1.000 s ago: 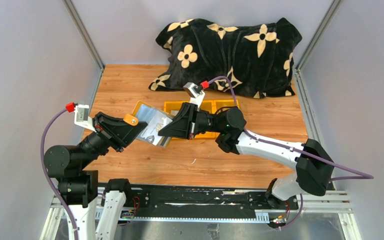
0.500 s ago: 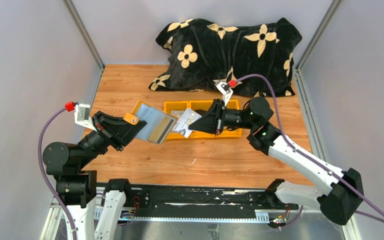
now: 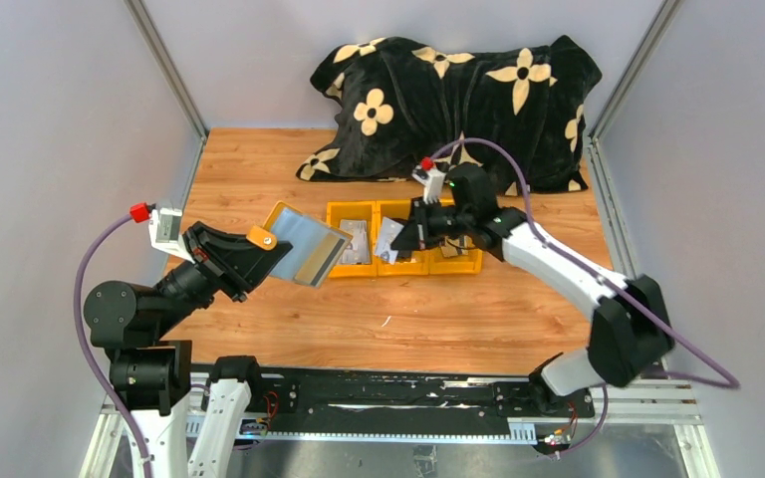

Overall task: Take the credit cards out of the card holder
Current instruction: Place the credit card in the storage box, then remove the credit card from the card holder.

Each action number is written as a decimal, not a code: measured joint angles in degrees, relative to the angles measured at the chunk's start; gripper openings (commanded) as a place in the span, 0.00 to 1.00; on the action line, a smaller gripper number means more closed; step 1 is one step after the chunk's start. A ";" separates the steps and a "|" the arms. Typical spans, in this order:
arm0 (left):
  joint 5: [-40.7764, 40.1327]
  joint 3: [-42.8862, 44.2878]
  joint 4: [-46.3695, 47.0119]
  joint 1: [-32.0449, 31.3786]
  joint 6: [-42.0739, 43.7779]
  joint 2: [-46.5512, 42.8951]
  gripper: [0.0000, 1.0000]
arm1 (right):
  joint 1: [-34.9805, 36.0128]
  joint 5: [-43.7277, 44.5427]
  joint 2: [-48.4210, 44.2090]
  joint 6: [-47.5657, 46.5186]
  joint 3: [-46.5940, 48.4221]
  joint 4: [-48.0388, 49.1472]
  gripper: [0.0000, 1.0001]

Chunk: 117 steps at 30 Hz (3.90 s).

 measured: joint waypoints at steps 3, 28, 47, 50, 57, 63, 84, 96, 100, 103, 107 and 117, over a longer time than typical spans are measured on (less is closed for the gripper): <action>0.57 0.52 -0.17 0.00 0.07 0.15 0.00 | 1.99 1.81 8.39 -1.68 7.23 -2.21 0.00; 2.60 2.71 -0.28 0.00 0.17 0.24 0.00 | 10.25 16.31 44.46 -5.14 40.24 -14.60 0.06; 3.52 2.71 0.39 0.00 -0.02 0.17 0.00 | 12.48 23.10 27.21 -5.33 38.45 -10.29 0.69; 3.52 2.67 1.66 0.02 -0.55 0.17 0.00 | 12.48 22.67 15.08 -2.95 28.72 -2.54 0.80; 3.34 1.92 6.01 0.02 -3.28 0.20 0.00 | 12.37 16.37 -8.70 10.45 -2.36 30.38 0.84; 1.99 1.01 9.38 0.02 -6.25 0.22 0.00 | 13.46 13.16 -9.68 23.32 -21.22 61.20 0.84; 0.48 0.07 10.38 0.02 -8.11 0.26 0.41 | 27.34 8.68 6.14 30.93 -8.39 91.69 0.06; -1.18 12.72 -12.13 0.02 17.88 2.27 0.97 | 25.46 -0.33 -3.54 2.49 12.61 26.32 0.00; 1.86 14.27 -15.72 0.02 24.74 2.45 0.93 | 26.43 -0.48 -0.61 -12.61 28.22 -2.14 0.00; 4.59 13.55 -17.49 0.02 27.76 2.56 0.90 | 28.50 0.79 4.15 -21.53 35.76 -18.82 0.00; 8.33 10.75 -18.43 0.02 29.73 2.58 0.84 | 32.33 3.08 12.22 -29.09 42.01 -34.73 0.00; 18.64 4.22 -25.03 0.04 35.93 2.25 0.78 | 35.36 4.74 18.40 -36.96 53.77 -49.81 0.00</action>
